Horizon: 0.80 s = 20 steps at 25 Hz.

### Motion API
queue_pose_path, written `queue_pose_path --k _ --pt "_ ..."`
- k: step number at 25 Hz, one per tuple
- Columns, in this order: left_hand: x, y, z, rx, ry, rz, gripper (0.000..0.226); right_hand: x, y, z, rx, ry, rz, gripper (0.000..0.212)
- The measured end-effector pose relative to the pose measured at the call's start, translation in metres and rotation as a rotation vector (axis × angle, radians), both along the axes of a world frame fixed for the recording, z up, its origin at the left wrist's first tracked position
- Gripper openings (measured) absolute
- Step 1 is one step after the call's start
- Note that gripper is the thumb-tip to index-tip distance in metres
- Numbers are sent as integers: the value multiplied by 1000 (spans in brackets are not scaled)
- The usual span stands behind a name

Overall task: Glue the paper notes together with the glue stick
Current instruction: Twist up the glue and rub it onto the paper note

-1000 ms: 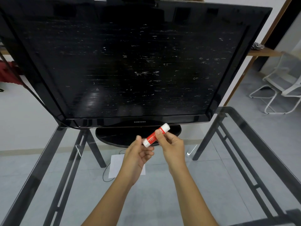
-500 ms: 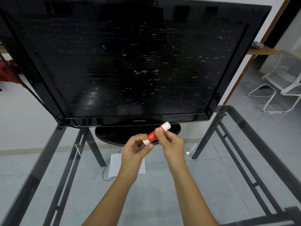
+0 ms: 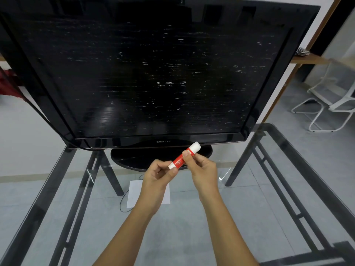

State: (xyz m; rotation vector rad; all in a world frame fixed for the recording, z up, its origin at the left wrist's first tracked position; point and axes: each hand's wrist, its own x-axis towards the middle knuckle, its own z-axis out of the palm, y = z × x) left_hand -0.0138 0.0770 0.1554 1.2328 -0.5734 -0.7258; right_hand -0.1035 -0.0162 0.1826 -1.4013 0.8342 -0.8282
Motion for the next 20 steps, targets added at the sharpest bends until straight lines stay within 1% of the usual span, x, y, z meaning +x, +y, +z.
queue_pose_path --k 2,4,5,6,7,8,9,10,11,12,13,16,18,20 --pt "-1 -2 -1 -3 -155 75 15 0 1 -2 18 -1 -6 27" --pt "-3 -2 -3 41 -393 158 25 1 2 -3 22 8 -4 34" --pt "-4 -1 -4 64 -473 180 28 2 2 -3 21 13 -3 36" --pt "-5 0 -6 62 -486 184 29 2 2 -2 24 12 -4 35" --pt "-6 1 -8 31 -409 165 29 2 1 -2 27 8 -7 34" --pt "-7 1 -7 -19 -229 139 27 2 0 -1 29 6 -11 31" --pt "-7 0 -6 -64 15 103 20 3 -1 -1 29 11 -14 27" --pt "-6 -1 -4 -75 206 74 13 3 -1 0 28 20 -12 24" --pt "-5 -2 -3 -43 262 60 21 2 0 -1 27 25 -11 23" --pt "-5 -2 -2 -7 231 27 29 2 0 -2 31 30 -11 24" --pt "-5 -2 -3 7 165 12 31 2 1 -3 37 34 -13 26" --pt "-7 2 -1 -38 40 31 24 1 2 -2 50 29 -22 30" --pt "-6 2 -2 -30 -20 63 17 2 1 -1 62 30 -26 31" --pt "-5 0 -4 -30 -66 97 16 2 2 -1 61 41 -24 30"
